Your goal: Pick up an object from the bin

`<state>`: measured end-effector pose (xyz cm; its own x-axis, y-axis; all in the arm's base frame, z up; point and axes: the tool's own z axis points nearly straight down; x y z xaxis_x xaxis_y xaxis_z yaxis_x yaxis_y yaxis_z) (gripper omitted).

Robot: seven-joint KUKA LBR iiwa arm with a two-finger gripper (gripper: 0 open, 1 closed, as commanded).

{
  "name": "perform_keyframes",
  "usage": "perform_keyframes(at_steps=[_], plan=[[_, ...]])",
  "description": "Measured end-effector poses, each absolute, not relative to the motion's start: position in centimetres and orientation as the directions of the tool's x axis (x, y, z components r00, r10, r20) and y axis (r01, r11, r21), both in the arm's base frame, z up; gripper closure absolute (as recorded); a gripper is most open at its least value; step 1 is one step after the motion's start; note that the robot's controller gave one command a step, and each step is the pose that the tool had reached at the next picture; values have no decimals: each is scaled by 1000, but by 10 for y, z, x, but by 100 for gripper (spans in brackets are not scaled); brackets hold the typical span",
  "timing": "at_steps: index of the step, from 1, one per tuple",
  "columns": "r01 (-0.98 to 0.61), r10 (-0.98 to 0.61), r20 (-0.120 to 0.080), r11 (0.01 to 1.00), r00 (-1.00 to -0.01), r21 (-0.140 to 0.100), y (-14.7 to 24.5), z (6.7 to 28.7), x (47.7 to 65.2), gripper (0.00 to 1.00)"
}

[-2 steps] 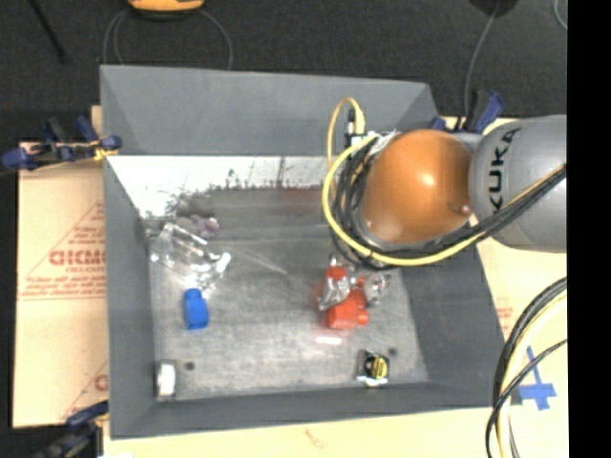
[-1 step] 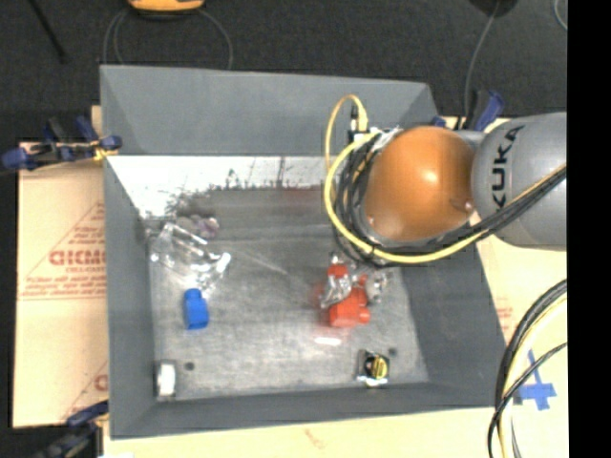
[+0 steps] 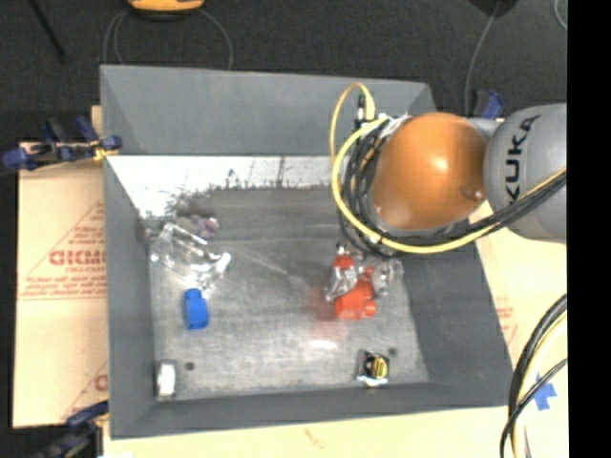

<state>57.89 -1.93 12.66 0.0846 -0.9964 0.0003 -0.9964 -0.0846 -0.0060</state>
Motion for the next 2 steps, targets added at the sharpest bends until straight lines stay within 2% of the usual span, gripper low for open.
perform_keyframes(at_steps=[1, 2], plan=[[-997, -997, 1, -79, 79, -8, -20, 181, 581, 100], [-997, -997, 0, -73, 73, -5, -21, 196, 582, 100]])
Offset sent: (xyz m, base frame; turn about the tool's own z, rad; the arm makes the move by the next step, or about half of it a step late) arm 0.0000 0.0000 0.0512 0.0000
